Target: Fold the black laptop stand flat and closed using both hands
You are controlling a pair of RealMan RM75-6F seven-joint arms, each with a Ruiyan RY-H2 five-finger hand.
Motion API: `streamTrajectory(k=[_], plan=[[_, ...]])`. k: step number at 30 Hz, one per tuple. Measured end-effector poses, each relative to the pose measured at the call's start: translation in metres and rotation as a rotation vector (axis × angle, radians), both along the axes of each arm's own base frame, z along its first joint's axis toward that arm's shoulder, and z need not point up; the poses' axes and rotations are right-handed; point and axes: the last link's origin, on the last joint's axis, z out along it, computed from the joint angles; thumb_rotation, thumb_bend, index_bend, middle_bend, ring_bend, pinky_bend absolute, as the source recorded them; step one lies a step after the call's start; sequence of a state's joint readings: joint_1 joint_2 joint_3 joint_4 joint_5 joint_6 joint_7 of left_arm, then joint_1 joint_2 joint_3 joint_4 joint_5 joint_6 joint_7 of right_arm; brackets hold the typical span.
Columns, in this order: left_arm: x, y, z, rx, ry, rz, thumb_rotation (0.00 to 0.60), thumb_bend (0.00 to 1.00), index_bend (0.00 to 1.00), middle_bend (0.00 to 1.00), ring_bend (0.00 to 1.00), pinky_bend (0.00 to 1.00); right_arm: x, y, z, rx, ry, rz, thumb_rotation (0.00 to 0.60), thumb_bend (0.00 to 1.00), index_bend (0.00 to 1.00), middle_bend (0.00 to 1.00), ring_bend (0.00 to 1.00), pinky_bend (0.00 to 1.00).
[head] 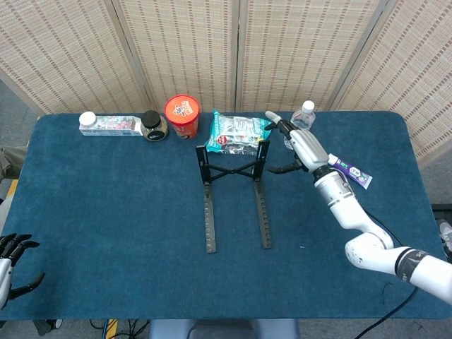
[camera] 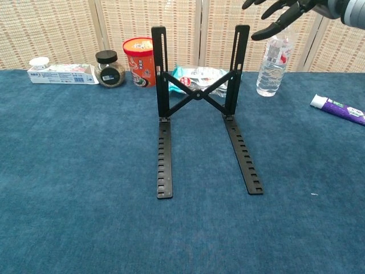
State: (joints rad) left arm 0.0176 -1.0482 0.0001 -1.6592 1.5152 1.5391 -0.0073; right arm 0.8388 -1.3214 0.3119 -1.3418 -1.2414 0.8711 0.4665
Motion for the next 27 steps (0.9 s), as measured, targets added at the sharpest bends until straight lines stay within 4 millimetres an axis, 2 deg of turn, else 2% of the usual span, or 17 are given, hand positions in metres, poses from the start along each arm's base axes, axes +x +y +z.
streamTrajectory(k=[8, 15, 22, 27], plan=[[0.000, -0.002, 0.002, 0.003, 0.004, 0.006, 0.600, 0.17, 0.30, 0.20, 0.11, 0.07, 0.002, -0.005, -0.025, 0.110, -0.069, -0.031, 0.600, 0.00, 0.00, 0.27, 0.13, 0.23], [0.001, -0.001, 0.001, 0.003, 0.002, 0.001, 0.600, 0.17, 0.30, 0.20, 0.11, 0.07, 0.003, 0.009, -0.033, 0.222, -0.116, -0.007, 0.600, 0.00, 0.00, 0.27, 0.13, 0.23], [0.002, 0.002, 0.000, -0.003, 0.001, -0.009, 0.600, 0.17, 0.30, 0.20, 0.11, 0.07, -0.004, 0.051, -0.016, 0.297, -0.124, 0.077, 0.600, 0.00, 0.00, 0.27, 0.13, 0.23], [0.006, 0.006, -0.001, -0.006, 0.003, -0.029, 0.600, 0.17, 0.30, 0.20, 0.11, 0.07, -0.014, 0.068, 0.003, 0.309, -0.162, 0.086, 0.600, 0.00, 0.00, 0.27, 0.13, 0.23]])
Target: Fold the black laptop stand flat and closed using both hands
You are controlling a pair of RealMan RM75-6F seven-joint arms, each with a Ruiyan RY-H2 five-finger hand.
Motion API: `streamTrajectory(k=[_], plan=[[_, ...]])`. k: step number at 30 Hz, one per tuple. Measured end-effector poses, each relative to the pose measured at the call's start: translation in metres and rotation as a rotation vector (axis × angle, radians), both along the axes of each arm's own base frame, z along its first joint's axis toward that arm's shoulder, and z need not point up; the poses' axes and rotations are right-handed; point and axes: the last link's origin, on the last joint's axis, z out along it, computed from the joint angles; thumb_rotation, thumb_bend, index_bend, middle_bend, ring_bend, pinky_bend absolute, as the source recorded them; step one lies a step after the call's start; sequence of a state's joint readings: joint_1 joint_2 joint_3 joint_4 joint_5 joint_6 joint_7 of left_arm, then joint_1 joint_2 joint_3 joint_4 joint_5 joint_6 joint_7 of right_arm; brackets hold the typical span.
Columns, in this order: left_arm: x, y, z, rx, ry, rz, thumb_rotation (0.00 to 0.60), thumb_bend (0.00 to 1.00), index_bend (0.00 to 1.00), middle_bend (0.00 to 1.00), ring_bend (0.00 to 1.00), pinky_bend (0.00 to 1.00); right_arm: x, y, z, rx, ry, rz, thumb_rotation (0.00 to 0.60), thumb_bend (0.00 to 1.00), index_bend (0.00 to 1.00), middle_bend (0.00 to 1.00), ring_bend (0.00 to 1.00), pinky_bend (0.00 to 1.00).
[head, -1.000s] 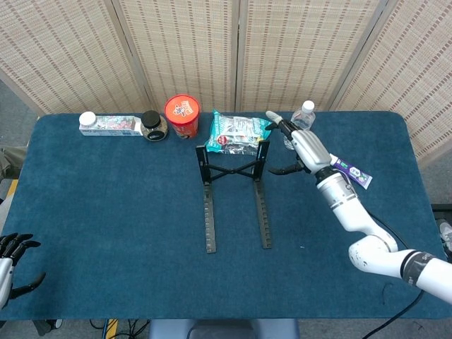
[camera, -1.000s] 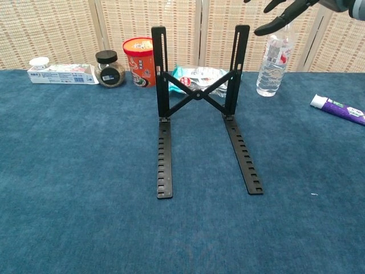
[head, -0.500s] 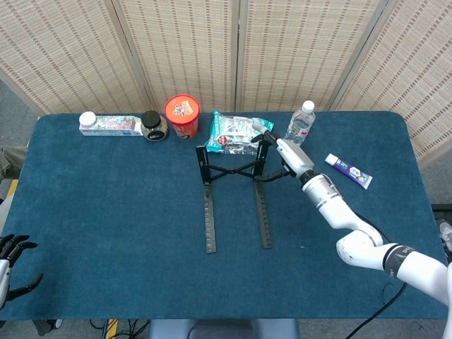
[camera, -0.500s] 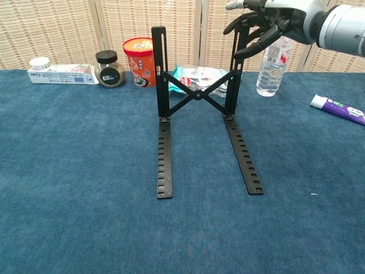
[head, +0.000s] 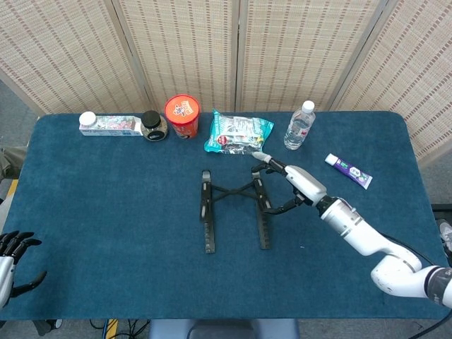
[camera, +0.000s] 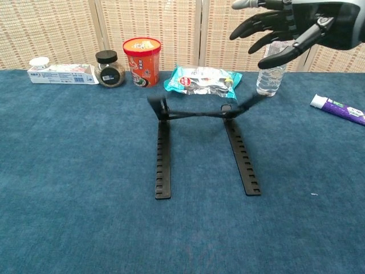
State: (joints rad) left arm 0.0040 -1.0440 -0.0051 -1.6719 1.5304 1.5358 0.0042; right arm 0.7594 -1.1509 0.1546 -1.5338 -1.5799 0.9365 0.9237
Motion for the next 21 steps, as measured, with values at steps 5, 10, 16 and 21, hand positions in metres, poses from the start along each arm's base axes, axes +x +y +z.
streamTrajectory(k=[5, 10, 16, 21], plan=[[0.003, 0.003, 0.001, -0.004, 0.010, -0.015, 0.600, 0.17, 0.30, 0.20, 0.11, 0.07, -0.011, 0.006, 0.012, -0.029, 0.018, 0.000, 0.600, 0.00, 0.00, 0.27, 0.13, 0.23], [0.005, 0.012, -0.001, -0.033, 0.023, -0.039, 0.600, 0.17, 0.30, 0.20, 0.11, 0.07, -0.020, 0.008, 0.014, -0.075, 0.102, 0.022, 0.600, 0.00, 0.00, 0.27, 0.13, 0.23], [0.017, 0.042, -0.007, -0.101, 0.044, -0.137, 0.600, 0.17, 0.30, 0.20, 0.11, 0.07, -0.026, 0.014, 0.017, -0.172, 0.252, 0.100, 0.600, 0.00, 0.00, 0.27, 0.13, 0.23], [0.027, 0.074, -0.016, -0.175, 0.033, -0.210, 0.600, 0.17, 0.29, 0.20, 0.11, 0.07, -0.028, 0.025, 0.021, -0.258, 0.386, 0.183, 0.600, 0.00, 0.00, 0.27, 0.13, 0.23]])
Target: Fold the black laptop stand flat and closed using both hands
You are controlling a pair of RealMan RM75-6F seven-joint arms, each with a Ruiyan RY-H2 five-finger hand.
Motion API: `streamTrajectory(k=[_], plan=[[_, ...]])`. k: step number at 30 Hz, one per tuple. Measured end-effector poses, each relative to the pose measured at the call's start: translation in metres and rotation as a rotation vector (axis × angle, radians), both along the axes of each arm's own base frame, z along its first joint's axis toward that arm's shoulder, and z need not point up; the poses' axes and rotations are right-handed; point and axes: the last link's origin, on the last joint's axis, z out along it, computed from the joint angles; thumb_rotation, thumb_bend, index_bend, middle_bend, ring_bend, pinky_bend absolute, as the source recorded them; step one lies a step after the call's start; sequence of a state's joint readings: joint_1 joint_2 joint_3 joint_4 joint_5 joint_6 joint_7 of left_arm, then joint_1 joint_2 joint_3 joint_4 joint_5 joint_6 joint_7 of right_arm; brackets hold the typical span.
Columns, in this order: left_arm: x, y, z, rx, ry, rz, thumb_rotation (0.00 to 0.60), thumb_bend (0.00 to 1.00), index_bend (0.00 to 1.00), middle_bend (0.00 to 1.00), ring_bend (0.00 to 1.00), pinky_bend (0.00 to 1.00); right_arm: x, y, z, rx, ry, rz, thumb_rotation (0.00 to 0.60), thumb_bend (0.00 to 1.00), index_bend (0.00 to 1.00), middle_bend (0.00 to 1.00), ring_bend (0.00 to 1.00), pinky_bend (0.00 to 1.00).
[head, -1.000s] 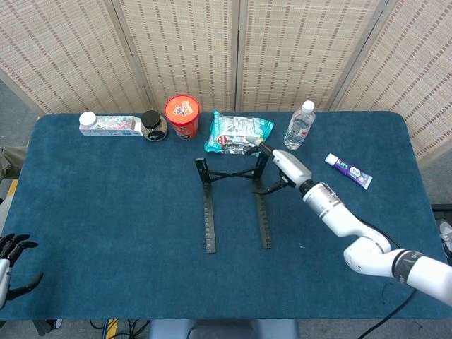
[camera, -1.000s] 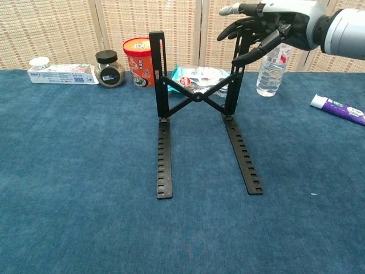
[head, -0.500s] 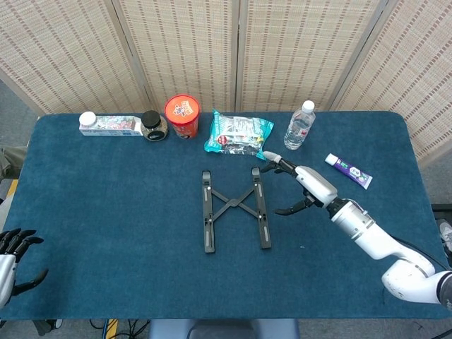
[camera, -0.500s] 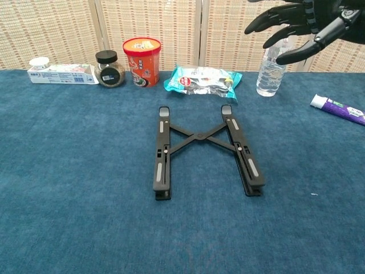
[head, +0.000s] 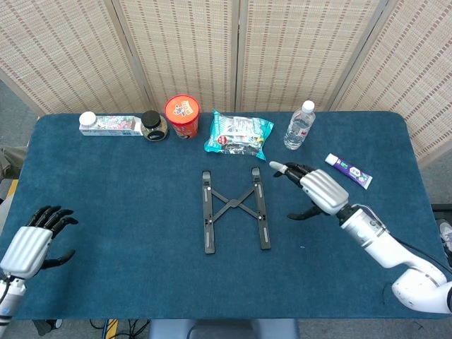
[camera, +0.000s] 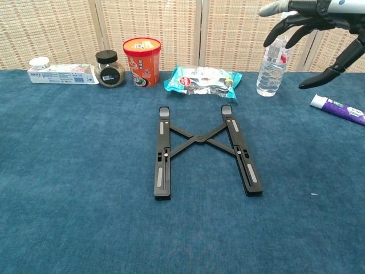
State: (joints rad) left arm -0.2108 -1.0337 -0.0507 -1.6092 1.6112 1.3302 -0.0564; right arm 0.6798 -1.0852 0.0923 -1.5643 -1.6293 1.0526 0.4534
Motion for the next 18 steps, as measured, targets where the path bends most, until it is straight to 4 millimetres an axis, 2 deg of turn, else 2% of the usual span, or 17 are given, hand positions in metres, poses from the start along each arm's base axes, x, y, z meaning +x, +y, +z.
streamTrajectory(k=[6, 11, 18], plan=[[0.015, 0.047, -0.014, -0.078, -0.017, -0.074, 0.600, 0.17, 0.28, 0.20, 0.11, 0.07, -0.005, 0.014, -0.003, -0.052, 0.143, 0.076, 0.600, 0.00, 0.00, 0.27, 0.13, 0.23], [0.026, 0.078, -0.026, -0.107, -0.033, -0.103, 0.600, 0.17, 0.28, 0.20, 0.11, 0.07, -0.011, 0.020, -0.017, -0.085, 0.280, 0.153, 0.600, 0.00, 0.00, 0.27, 0.13, 0.23], [0.030, 0.088, -0.030, -0.099, -0.056, -0.101, 0.600, 0.17, 0.28, 0.20, 0.11, 0.07, -0.023, 0.010, -0.056, -0.127, 0.426, 0.237, 0.600, 0.00, 0.00, 0.26, 0.13, 0.23]])
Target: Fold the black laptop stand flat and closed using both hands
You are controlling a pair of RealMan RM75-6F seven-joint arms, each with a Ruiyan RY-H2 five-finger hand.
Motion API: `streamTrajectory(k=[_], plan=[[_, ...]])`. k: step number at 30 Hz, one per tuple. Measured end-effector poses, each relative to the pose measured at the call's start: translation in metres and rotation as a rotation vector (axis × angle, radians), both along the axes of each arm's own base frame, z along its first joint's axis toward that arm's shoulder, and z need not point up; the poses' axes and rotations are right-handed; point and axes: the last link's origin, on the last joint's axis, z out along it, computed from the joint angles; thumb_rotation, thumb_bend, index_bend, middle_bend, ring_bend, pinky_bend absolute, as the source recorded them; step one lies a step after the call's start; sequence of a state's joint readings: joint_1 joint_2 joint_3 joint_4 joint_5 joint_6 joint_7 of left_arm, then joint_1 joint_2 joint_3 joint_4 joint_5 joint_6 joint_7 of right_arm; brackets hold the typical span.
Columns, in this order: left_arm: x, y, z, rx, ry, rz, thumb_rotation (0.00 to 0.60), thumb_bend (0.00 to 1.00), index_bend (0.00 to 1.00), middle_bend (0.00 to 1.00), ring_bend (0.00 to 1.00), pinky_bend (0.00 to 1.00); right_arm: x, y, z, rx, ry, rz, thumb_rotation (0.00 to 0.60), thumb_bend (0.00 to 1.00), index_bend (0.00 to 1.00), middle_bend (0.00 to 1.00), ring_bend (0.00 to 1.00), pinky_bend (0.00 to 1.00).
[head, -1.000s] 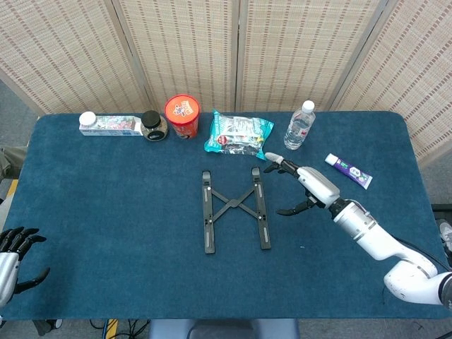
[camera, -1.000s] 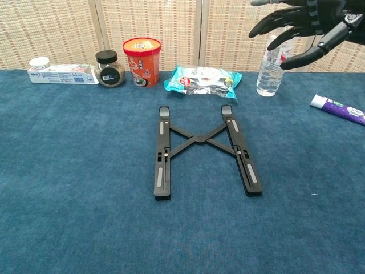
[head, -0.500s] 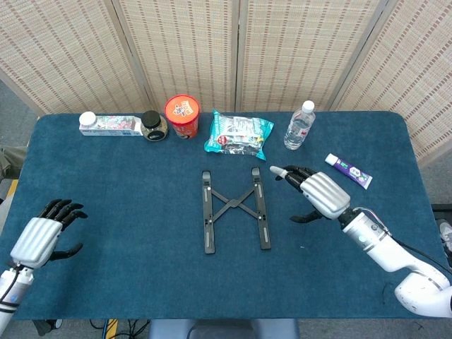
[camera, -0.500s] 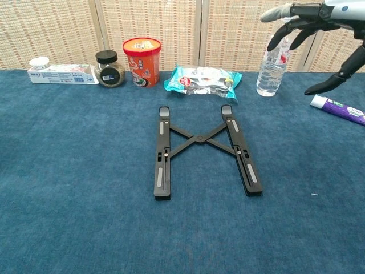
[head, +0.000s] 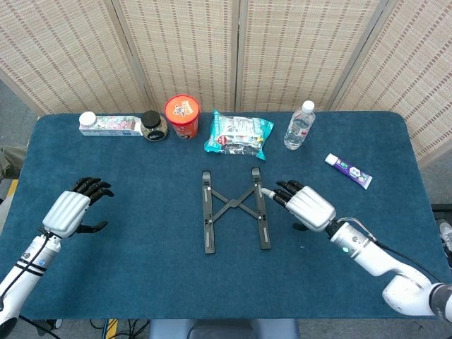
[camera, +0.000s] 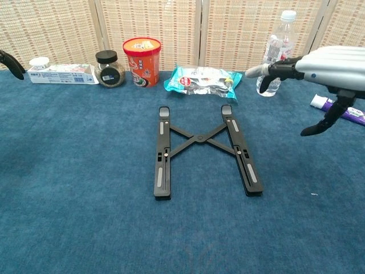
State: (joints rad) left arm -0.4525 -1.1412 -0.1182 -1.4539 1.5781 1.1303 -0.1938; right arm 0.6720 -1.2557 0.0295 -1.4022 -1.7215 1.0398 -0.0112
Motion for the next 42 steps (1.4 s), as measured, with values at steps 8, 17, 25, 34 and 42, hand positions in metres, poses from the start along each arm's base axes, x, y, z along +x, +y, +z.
streamTrajectory(k=[8, 17, 25, 34, 42], plan=[[-0.005, -0.006, 0.002, 0.012, -0.013, 0.019, 0.600, 0.17, 0.28, 0.20, 0.11, 0.07, -0.008, -0.026, -0.042, -0.066, 0.079, 0.062, 0.600, 0.00, 0.00, 0.25, 0.12, 0.23], [-0.016, -0.021, 0.011, 0.029, -0.018, 0.041, 0.600, 0.17, 0.28, 0.20, 0.11, 0.07, -0.003, -0.049, -0.086, -0.102, 0.114, 0.090, 0.600, 0.00, 0.00, 0.24, 0.11, 0.23], [-0.023, -0.025, 0.014, 0.036, -0.018, 0.058, 0.600, 0.17, 0.28, 0.20, 0.11, 0.07, 0.011, -0.060, -0.111, -0.124, 0.112, 0.103, 0.600, 0.00, 0.00, 0.24, 0.11, 0.23], [-0.029, -0.027, 0.017, 0.042, -0.019, 0.069, 0.600, 0.17, 0.28, 0.20, 0.11, 0.07, 0.029, -0.062, -0.132, -0.118, 0.085, 0.121, 0.600, 0.00, 0.00, 0.24, 0.11, 0.23], [-0.032, -0.027, 0.020, 0.048, -0.020, 0.076, 0.600, 0.17, 0.28, 0.20, 0.11, 0.07, 0.051, -0.059, -0.151, -0.104, 0.049, 0.138, 0.600, 0.00, 0.00, 0.24, 0.11, 0.22]])
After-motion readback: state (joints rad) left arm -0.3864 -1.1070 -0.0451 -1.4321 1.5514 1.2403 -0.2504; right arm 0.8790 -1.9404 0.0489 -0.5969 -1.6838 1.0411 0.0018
